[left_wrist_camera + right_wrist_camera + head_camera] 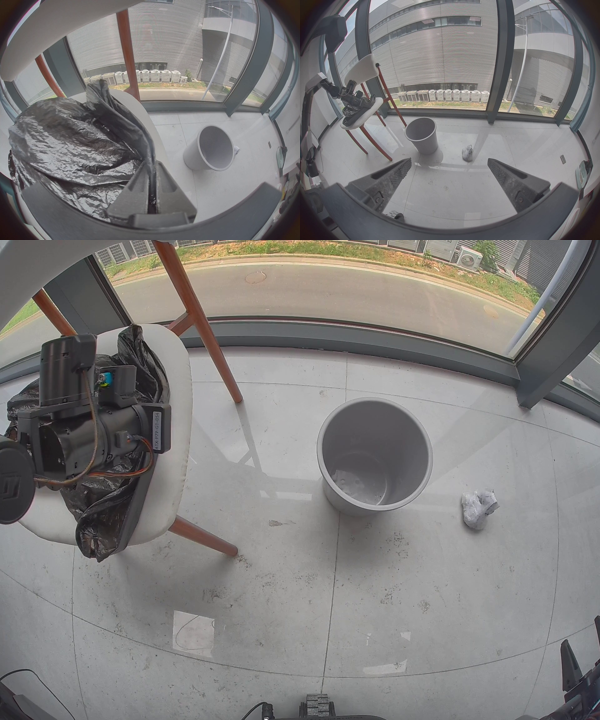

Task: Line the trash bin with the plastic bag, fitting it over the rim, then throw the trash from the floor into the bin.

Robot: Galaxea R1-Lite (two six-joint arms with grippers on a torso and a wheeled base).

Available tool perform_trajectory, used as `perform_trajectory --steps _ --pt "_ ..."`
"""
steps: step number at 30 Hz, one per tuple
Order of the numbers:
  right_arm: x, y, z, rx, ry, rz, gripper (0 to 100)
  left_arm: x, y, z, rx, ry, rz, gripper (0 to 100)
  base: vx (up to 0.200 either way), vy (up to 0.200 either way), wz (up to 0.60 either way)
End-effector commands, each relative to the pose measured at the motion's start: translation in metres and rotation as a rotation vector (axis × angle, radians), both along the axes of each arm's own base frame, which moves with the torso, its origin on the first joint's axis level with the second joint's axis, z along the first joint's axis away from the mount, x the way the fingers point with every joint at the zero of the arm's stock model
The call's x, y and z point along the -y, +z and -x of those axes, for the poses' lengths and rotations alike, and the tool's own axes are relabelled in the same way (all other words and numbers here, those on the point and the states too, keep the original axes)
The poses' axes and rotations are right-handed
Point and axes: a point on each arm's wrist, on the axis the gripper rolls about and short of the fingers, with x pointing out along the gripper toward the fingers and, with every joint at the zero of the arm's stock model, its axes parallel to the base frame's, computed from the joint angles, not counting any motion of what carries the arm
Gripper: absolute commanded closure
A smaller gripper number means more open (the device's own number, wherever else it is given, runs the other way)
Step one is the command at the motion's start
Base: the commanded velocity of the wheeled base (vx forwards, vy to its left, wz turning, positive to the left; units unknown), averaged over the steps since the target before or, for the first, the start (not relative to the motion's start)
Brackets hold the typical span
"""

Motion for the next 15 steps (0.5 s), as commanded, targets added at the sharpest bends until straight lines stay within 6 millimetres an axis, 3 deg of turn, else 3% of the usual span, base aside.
perform_trajectory --steps 1,3,4,5,7,12,15 --pt "0.0 -0.004 -0.001 -0.009 0.002 0.0 0 -0.021 0.027 0.052 0.077 -0.025 0.119 100 0.0 0.0 0.0" --pt "0.0 -0.004 -0.001 -0.009 0.002 0.0 0 -0.028 0.028 0.074 0.031 -0.096 0.207 100 0.0 0.0 0.0" --pt "0.0 -0.004 -0.001 -0.009 0.002 0.0 0 -0.028 0.028 0.074 0.031 -0.096 0.207 100 0.0 0.0 0.0" --pt "0.0 -0.004 -0.001 -0.01 0.002 0.0 0 -0.034 0.031 0.094 -0.008 -0.167 0.288 100 0.0 0.0 0.0" --pt "0.0 -0.004 -0.001 -0.009 0.002 0.0 0 -0.038 0.034 0.111 -0.034 -0.247 0.368 100 0.0 0.0 0.0" --pt "0.0 -0.004 -0.001 -0.009 0.002 0.0 0 -0.042 0.044 0.136 -0.097 -0.387 0.637 100 0.0 0.0 0.0" --pt "0.0 -0.004 -0.001 -0.01 0.002 0.0 0 -0.042 0.049 0.138 -0.078 -0.424 0.686 100 0.0 0.0 0.0"
